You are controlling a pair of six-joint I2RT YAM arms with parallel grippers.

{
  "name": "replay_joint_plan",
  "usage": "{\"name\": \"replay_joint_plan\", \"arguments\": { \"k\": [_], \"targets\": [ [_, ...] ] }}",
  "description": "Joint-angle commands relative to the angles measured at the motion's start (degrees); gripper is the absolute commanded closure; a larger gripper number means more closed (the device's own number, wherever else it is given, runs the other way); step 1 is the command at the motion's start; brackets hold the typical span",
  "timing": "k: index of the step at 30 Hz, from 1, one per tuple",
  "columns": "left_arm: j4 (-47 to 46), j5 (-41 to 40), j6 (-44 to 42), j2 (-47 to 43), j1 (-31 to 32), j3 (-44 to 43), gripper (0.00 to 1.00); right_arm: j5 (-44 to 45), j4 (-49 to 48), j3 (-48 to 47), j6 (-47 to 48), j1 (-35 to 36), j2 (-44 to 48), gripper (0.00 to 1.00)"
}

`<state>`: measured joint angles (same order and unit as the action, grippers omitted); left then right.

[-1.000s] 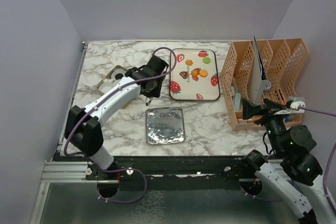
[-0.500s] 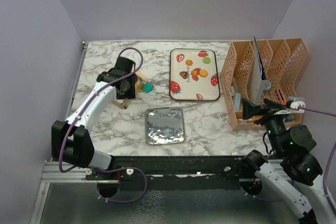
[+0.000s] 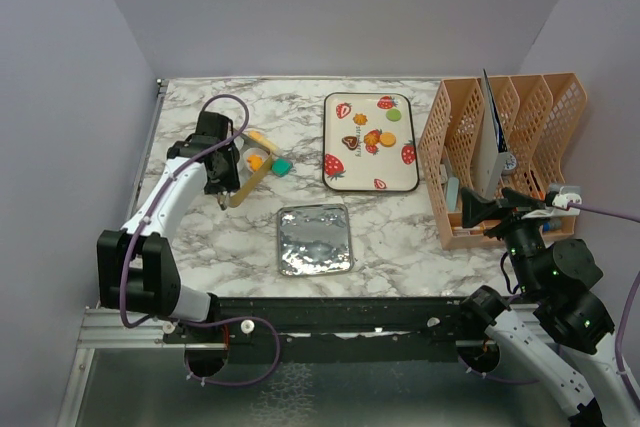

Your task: Pack the cookies

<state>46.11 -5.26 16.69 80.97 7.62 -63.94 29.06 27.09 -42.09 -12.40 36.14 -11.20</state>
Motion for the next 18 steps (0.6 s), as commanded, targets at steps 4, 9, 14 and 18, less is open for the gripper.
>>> {"name": "replay_joint_plan", "arguments": {
  "k": [4, 9, 14, 18],
  "targets": [
    [-2.78, -1.06, -0.60, 1.82, -0.93, 0.34, 0.80, -0.50, -0.23, 0.51, 0.71, -0.01, -0.40, 0.00],
    [-3.00, -0.99, -0.61, 2.31, -1.21, 1.30, 0.77, -0.61, -0.43, 0.53, 0.85, -0.02, -0.56, 0.00],
    [-3.93, -0.52, -0.43, 3.31, -1.45, 2.68, 0.74, -0.69, -0.51, 0.57, 0.89, -0.02, -0.84, 0.00],
    [-5.01, -0.21, -0.34, 3.85, -1.51, 3.45, 0.72, -0.67, -0.48, 0.60, 0.97, 0.00, -0.93, 0.00]
  ]
}}
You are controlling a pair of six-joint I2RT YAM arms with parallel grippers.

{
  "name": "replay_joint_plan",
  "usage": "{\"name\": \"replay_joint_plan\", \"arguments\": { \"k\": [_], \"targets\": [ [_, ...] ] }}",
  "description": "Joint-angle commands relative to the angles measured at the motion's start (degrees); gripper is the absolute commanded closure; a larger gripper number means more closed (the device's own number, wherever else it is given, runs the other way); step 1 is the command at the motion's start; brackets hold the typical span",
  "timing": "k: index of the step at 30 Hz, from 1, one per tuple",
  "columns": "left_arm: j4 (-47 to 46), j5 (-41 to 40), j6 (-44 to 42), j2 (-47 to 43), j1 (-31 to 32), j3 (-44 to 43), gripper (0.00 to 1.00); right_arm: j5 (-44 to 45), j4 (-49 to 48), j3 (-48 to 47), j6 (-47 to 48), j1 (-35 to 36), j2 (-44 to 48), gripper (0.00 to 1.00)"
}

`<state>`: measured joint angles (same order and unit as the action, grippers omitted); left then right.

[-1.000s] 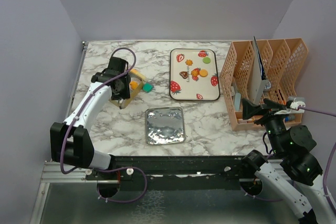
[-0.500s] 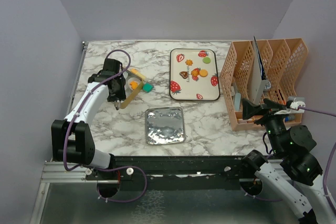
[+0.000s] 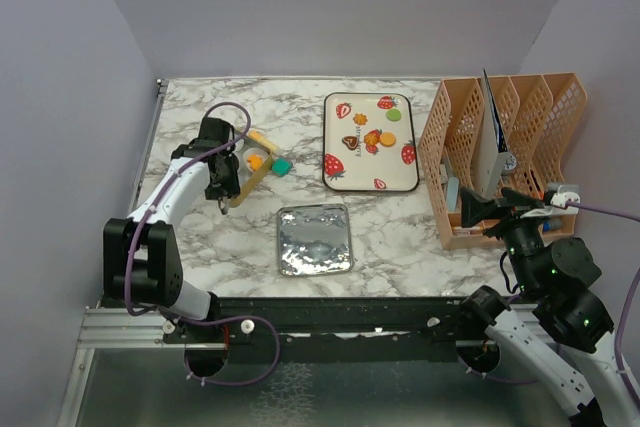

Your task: Pack the cookies

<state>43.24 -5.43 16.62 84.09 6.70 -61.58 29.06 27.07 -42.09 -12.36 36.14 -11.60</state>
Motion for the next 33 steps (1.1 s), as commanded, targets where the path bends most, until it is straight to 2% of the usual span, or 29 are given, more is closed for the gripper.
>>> {"name": "replay_joint_plan", "arguments": {
  "k": [1, 12, 19, 28, 33],
  "targets": [
    [-2.39, -0.02, -0.20, 0.72, -0.56, 1.18, 0.71, -0.67, -0.45, 0.57, 0.93, -0.01, -0.53, 0.00],
    [-2.95, -0.99, -0.10, -0.26, -0.71, 0.94, 0.55, -0.67, -0.50, 0.59, 0.93, -0.01, -0.53, 0.00],
    [-2.77, -0.98, 0.07, -1.30, -0.66, 0.79, 0.48, -0.76, -0.48, 0.58, 0.87, 0.00, -0.45, 0.00],
    [-2.03, 0.59, 1.02, -4.28, -0.19, -1.20, 0.50, -0.76, -0.49, 0.59, 0.84, -0.02, -0.48, 0.00],
    [-0.87, 1.51, 1.51, -5.76, 2.43, -4.05, 0.50, -0.67, -0.35, 0.58, 0.85, -0.02, -0.45, 0.00]
  ]
}}
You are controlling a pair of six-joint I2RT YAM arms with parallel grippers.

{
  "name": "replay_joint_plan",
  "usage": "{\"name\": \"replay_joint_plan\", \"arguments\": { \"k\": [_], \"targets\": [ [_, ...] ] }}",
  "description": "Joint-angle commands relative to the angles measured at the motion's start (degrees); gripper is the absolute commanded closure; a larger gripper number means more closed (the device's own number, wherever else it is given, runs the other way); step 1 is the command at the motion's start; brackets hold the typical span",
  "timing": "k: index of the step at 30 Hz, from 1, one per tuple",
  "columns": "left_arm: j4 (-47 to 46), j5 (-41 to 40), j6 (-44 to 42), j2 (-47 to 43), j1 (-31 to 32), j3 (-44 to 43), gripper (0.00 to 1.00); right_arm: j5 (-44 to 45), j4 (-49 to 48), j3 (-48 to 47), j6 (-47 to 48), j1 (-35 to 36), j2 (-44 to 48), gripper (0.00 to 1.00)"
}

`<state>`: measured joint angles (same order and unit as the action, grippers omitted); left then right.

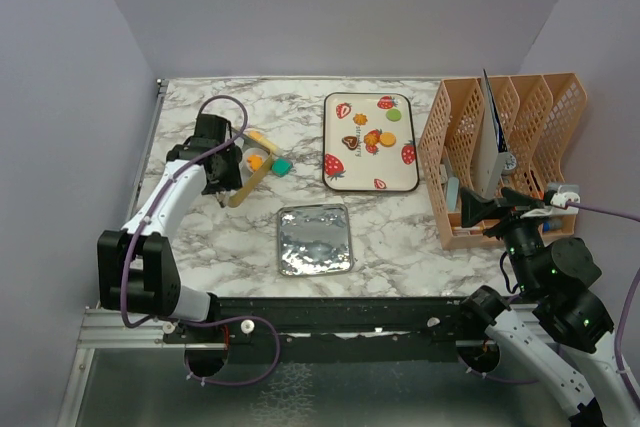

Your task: Pack the cookies

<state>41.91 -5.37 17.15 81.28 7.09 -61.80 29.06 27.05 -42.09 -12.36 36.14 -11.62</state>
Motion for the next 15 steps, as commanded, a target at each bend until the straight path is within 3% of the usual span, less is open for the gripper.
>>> {"name": "replay_joint_plan", "arguments": {
  "k": [1, 8, 15],
  "targets": [
    [0.73, 1.77, 1.16, -3.10, 2.76, -4.42, 0.51, -0.67, -0.38, 0.60, 0.85, -0.02, -0.42, 0.00],
    [2.27, 1.43, 3.03, -2.78, 10.09, -9.22, 0.56, -0.58, -0.24, 0.56, 0.76, -0.02, -0.25, 0.00],
    [1.83, 1.50, 3.76, 3.11, 19.13, -14.62, 0.58, -0.54, -0.24, 0.50, 0.76, -0.01, -0.07, 0.00]
  ]
}}
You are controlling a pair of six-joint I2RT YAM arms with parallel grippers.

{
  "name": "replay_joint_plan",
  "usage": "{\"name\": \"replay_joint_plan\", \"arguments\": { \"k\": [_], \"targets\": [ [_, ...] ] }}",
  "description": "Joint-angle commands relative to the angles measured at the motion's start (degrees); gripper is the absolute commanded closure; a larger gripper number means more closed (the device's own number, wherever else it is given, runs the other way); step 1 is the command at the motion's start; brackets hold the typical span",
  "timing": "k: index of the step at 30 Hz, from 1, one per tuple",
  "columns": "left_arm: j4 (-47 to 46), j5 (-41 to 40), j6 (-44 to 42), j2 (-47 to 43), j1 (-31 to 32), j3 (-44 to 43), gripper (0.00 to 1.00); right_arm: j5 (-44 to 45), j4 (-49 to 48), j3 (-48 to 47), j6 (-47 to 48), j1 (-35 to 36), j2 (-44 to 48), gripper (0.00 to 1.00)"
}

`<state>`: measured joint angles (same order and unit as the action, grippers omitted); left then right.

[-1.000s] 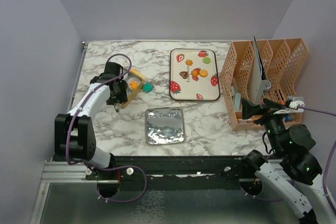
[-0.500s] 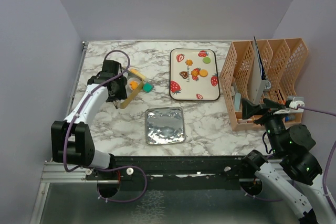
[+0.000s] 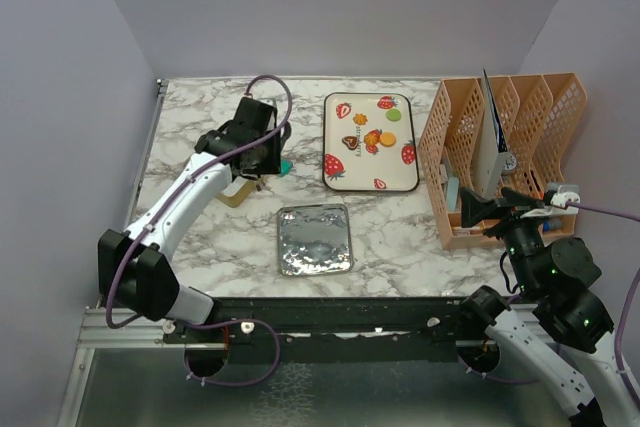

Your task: Pack the cookies

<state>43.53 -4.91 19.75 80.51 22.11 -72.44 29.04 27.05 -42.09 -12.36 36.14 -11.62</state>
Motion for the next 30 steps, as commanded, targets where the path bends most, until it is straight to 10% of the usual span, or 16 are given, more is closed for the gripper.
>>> {"name": "replay_joint_plan", "arguments": {
  "k": [1, 30],
  "targets": [
    [0.00, 0.96, 1.25, 5.12, 5.23, -4.89, 0.58, -0.48, -0.22, 0.50, 0.75, -0.02, -0.03, 0.00],
    [-1.70, 6.40, -4.07, 49.81, 21.16, -51.14, 0.58, 0.69, 0.17, 0.57, 0.58, -0.02, 0.22, 0.00]
  ]
}}
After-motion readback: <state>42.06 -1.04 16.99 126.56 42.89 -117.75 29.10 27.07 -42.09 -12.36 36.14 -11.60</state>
